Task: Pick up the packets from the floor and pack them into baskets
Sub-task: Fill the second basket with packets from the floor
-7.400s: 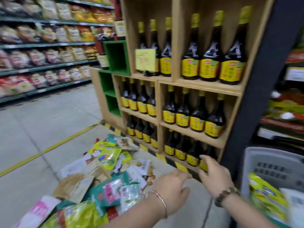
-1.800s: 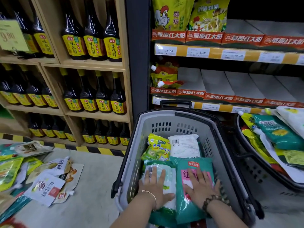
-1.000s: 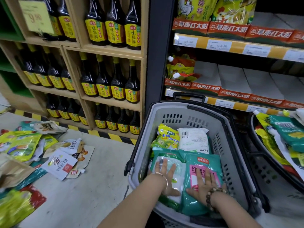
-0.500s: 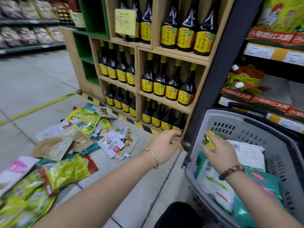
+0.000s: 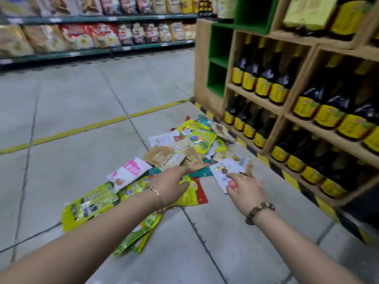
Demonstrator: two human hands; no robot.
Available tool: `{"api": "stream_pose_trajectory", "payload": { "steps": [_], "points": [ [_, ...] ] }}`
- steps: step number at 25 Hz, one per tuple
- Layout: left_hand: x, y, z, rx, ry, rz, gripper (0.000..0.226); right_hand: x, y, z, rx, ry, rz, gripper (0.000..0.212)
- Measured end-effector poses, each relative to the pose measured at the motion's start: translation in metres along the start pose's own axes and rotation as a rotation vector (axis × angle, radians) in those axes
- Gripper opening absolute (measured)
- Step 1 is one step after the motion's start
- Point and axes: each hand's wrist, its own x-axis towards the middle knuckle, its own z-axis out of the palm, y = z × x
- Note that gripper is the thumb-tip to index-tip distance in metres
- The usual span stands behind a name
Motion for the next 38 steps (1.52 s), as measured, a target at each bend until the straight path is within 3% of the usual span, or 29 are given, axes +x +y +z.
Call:
{"api": "stream_pose_trajectory", "payload": {
  "steps": [6, 10, 13, 18, 20, 23, 24, 27, 30, 34, 38],
  "points": [
    [-0.026, -0.159, 0.039, -0.022, -0.014, -0.258, 0.038, 0.054, -0.08, 0.096, -0.034, -0.203, -0.089, 0.039],
    [-0.047, -0.235, 0.077, 0.003, -0.194, -0.328, 0.039, 0.092, -0.114, 0.131, -0.212, -0.334, -0.196, 0.04],
    [-0.052, -0.268, 0.098, 0.019, -0.312, -0.338, 0.039, 0.117, -0.121, 0.153, -0.321, -0.415, -0.268, 0.041],
    [-0.054, -0.287, 0.119, 0.106, -0.324, -0.314, 0.027, 0.116, -0.123, 0.207, -0.433, -0.551, -0.438, 0.037],
    [-0.07, -0.283, 0.124, 0.19, -0.542, -0.237, 0.028, 0.104, -0.127, 0.228, -0.421, -0.625, -0.494, 0.036],
    [-0.108, -0.276, 0.137, 0.397, -1.038, -0.15, 0.055, 0.088, -0.143, 0.259, -0.396, -0.709, -0.597, 0.038],
    [-0.121, -0.274, 0.142, 0.461, -1.12, -0.154, 0.06, 0.084, -0.152, 0.269, -0.39, -0.724, -0.634, 0.037],
    [-0.145, -0.277, 0.16, 0.459, -1.037, -0.277, 0.073, 0.08, -0.178, 0.299, -0.279, -0.736, -0.639, 0.034],
    [-0.151, -0.289, 0.164, 0.27, -0.882, -0.473, 0.058, 0.086, -0.191, 0.327, -0.06, -0.708, -0.376, 0.038],
    [-0.156, -0.305, 0.148, 0.093, -0.668, -0.59, 0.05, 0.1, -0.202, 0.343, -0.029, -0.707, -0.118, 0.086],
    [-0.158, -0.316, 0.113, -0.192, -0.58, -0.553, 0.049, 0.107, -0.22, 0.355, 0.048, -0.713, 0.034, 0.106]
  ]
}}
